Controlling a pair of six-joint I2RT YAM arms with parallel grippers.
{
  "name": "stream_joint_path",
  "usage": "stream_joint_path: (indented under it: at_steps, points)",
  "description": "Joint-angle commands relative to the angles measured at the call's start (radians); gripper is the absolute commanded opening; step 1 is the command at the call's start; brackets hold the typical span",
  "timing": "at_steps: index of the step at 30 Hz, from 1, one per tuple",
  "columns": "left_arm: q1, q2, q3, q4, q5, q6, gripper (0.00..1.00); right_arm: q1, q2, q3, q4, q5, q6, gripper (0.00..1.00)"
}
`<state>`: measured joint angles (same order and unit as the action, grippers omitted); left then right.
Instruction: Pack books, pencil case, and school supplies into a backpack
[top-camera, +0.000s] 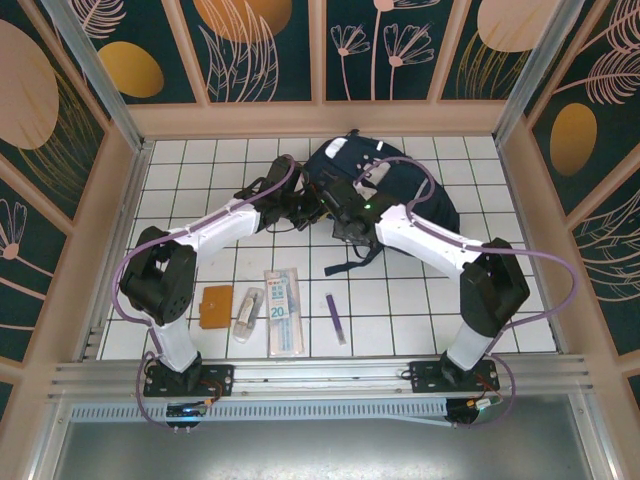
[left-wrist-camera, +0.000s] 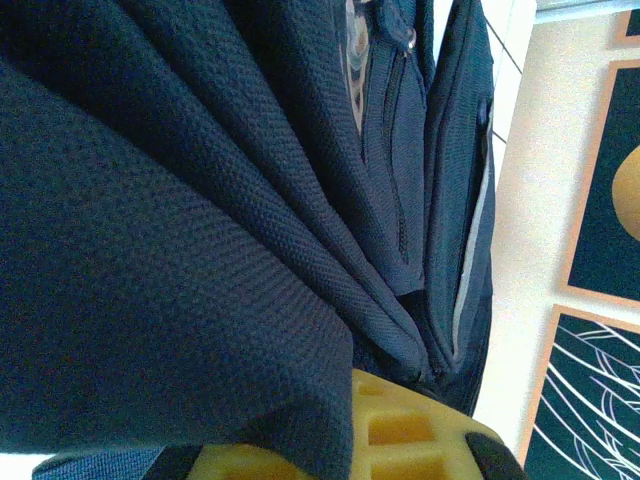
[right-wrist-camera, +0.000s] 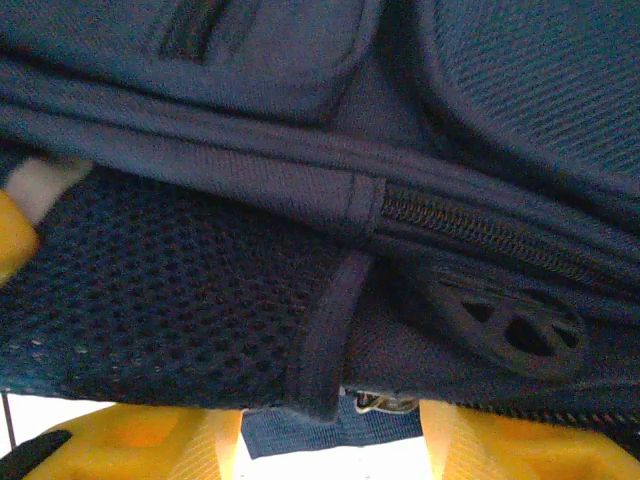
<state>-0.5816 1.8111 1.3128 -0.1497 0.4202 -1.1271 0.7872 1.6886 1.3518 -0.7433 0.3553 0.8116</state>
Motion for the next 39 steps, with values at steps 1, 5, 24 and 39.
stream_joint_path:
  at_steps: [1,5,24,39]
  points:
    - [-0.008,-0.061,0.042,0.029,0.102,-0.082,0.00,0.005,0.043,0.027,-0.033,0.195,0.056,0.50]
    - [-0.008,-0.057,0.045,0.032,0.111,-0.085,0.00,-0.003,0.066,0.027,-0.039,0.255,0.085,0.46]
    - [0.039,-0.017,0.052,0.000,0.020,0.002,0.00,-0.093,-0.116,-0.147,-0.012,0.027,0.063,0.00]
    - [0.125,0.045,0.045,-0.016,-0.059,0.131,0.00,-0.290,-0.258,-0.314,0.022,-0.250,-0.086,0.00]
